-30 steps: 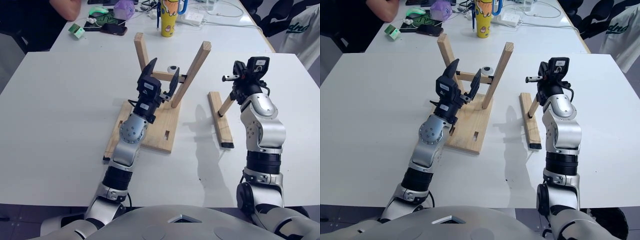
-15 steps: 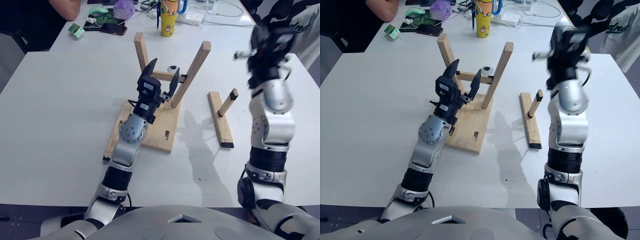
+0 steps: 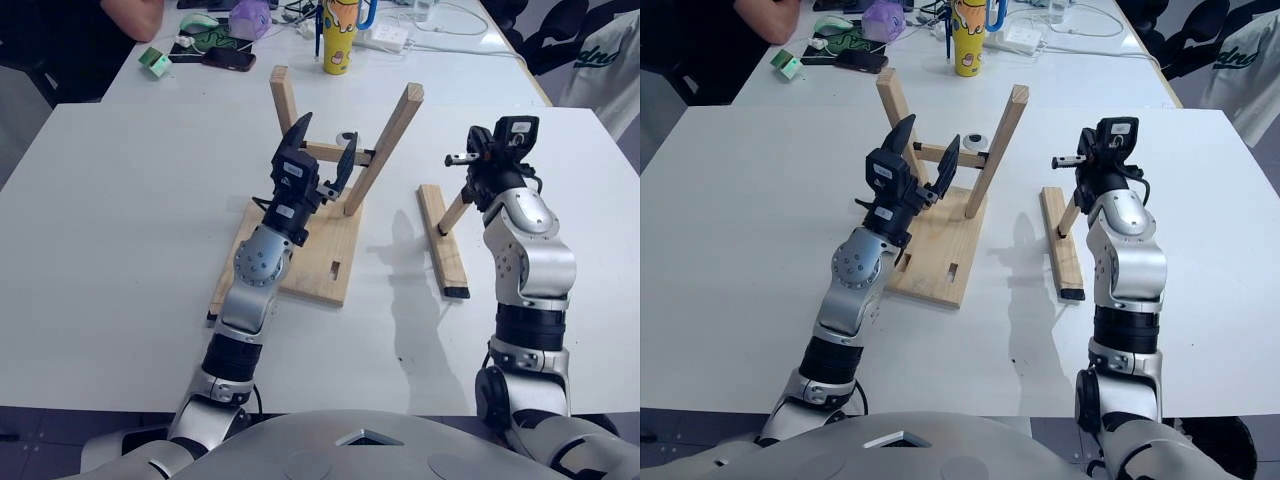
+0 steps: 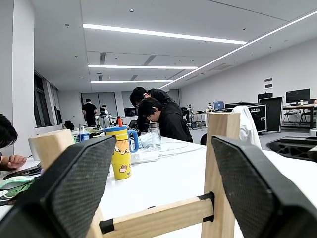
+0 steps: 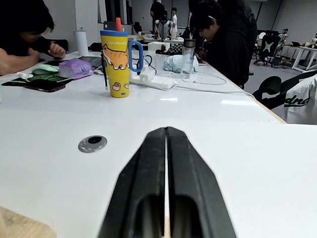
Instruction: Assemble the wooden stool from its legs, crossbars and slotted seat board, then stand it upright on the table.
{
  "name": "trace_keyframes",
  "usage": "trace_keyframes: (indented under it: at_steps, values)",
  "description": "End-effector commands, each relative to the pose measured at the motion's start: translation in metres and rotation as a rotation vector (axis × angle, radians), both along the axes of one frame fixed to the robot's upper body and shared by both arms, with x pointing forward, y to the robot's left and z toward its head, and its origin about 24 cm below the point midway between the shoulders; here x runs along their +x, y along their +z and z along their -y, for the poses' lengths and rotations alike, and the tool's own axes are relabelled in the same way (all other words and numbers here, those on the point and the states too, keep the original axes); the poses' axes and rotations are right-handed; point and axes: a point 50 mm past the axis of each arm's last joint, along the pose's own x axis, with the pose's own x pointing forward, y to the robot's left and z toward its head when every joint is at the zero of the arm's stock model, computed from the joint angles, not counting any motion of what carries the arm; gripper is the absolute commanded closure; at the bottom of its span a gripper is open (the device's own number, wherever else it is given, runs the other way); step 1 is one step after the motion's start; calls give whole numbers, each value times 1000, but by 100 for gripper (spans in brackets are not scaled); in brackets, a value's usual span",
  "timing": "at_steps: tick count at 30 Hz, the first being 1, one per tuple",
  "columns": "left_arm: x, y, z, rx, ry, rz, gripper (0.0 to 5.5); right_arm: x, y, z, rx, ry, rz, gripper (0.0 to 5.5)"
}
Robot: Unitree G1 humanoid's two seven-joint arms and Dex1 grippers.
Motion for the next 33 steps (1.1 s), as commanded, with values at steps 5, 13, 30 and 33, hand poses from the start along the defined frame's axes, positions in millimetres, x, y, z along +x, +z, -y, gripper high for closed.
trace_keyframes:
  at_steps: [5,13,30,33]
  values:
    - [-7,-8,-1,-11,31,-39,192,-10,51,32,-219,-186,288,548]
    - [-16,-6,-7,-30,89,-49,192,-64,-40,81,-317,-156,-333,494]
    - [-21,-1,-5,-24,95,-67,192,-87,-58,14,-35,191,-741,228]
    - [-18,0,-6,-10,65,-69,192,-86,-72,6,-16,144,-751,209]
